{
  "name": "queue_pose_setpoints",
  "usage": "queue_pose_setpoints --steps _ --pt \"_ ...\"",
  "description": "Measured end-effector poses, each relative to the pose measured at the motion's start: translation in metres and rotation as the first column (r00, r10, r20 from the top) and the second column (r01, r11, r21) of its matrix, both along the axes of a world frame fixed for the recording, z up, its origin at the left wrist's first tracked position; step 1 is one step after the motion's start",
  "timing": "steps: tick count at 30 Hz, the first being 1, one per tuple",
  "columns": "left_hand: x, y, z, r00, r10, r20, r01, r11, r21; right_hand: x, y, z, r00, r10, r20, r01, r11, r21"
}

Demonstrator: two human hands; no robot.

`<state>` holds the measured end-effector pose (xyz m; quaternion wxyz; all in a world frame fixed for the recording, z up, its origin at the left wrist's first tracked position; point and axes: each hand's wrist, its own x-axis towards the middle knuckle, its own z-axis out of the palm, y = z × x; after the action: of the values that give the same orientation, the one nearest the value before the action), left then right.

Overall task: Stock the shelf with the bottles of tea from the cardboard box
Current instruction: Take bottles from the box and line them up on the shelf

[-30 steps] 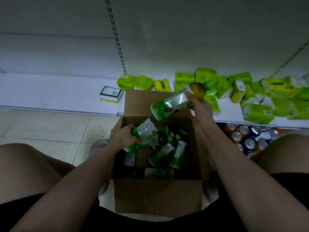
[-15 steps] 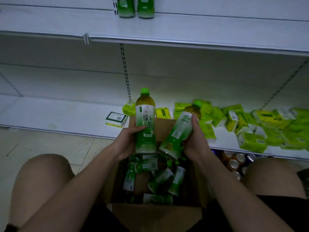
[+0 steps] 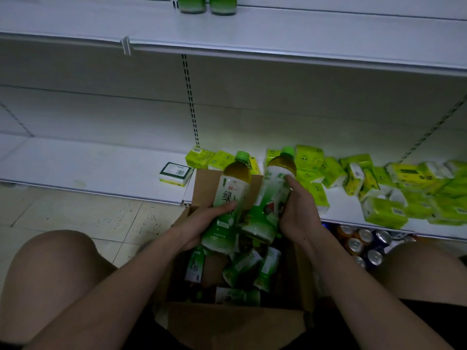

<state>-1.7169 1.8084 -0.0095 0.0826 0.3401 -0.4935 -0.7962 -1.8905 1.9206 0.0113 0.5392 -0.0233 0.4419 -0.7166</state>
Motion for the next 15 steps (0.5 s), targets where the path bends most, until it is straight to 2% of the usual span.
queue_pose_setpoints --steps 6,11,15 --pt "-0.002 -0.007 -0.005 0.995 0.097 -0.029 -0.097 0.995 -0.006 -0.007 0.007 0.001 0.997 0.027 -0.079 -0.023 0.999 0.049" --pt "-0.001 -0.005 -0.002 0.996 0.073 -0.049 -0.076 0.996 -0.051 -0.005 0.013 0.002 0.991 -0.013 -0.135 0.025 0.996 0.089" --pt "0.001 0.001 0.008 0.998 0.042 -0.047 -0.045 0.997 -0.066 -0.001 0.019 0.013 0.991 0.014 -0.13 0.001 0.994 0.112"
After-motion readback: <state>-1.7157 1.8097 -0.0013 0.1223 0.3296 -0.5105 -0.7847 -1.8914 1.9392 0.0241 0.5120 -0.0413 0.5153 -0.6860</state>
